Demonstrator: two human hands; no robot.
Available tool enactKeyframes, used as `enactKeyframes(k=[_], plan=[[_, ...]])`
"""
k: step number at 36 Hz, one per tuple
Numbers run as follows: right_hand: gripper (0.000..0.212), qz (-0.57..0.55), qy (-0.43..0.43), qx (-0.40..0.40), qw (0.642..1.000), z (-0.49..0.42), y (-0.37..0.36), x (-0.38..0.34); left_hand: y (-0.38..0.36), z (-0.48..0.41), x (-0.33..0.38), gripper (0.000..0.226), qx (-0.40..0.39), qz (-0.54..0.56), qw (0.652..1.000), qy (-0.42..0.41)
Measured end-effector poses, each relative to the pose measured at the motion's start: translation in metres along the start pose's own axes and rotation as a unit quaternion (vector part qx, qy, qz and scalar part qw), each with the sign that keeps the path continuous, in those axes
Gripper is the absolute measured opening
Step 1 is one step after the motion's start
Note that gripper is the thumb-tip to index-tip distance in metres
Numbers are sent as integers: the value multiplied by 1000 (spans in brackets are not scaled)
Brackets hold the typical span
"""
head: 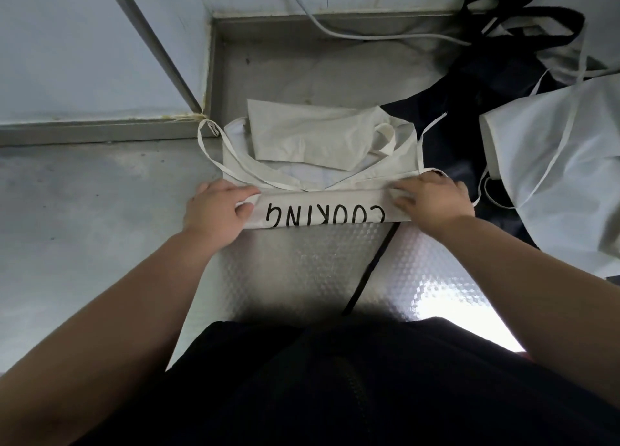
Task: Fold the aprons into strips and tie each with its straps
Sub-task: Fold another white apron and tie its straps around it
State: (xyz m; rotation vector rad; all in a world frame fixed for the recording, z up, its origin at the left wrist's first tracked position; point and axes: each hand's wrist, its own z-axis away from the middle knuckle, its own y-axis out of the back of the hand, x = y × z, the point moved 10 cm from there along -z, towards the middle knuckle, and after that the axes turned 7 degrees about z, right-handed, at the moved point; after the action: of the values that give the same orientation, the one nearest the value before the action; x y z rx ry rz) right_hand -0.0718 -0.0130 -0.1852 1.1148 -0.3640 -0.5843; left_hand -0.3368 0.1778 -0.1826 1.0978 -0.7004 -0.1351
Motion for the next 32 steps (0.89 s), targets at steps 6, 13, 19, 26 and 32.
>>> enactKeyframes(k=[6, 13, 19, 26, 32], plan=[[40, 106, 70, 80, 989, 10, 6, -25, 0, 14, 30, 41, 84, -59, 988, -115], [71, -22, 91, 1, 996, 0, 6, -44, -14, 6, 55, 63, 7, -161, 964, -213], [59, -26, 59, -44, 997, -10, -8, -39, -22, 0, 26, 56, -74, -129, 982, -119], [74, -11, 42, -46, 998, -4, -15, -35, -10, -3, -22, 58, -70, -148, 985, 48], [76, 20, 51, -54, 997, -1, -12, -42, 20, 11, -81, 74, -31, -151, 955, 253]])
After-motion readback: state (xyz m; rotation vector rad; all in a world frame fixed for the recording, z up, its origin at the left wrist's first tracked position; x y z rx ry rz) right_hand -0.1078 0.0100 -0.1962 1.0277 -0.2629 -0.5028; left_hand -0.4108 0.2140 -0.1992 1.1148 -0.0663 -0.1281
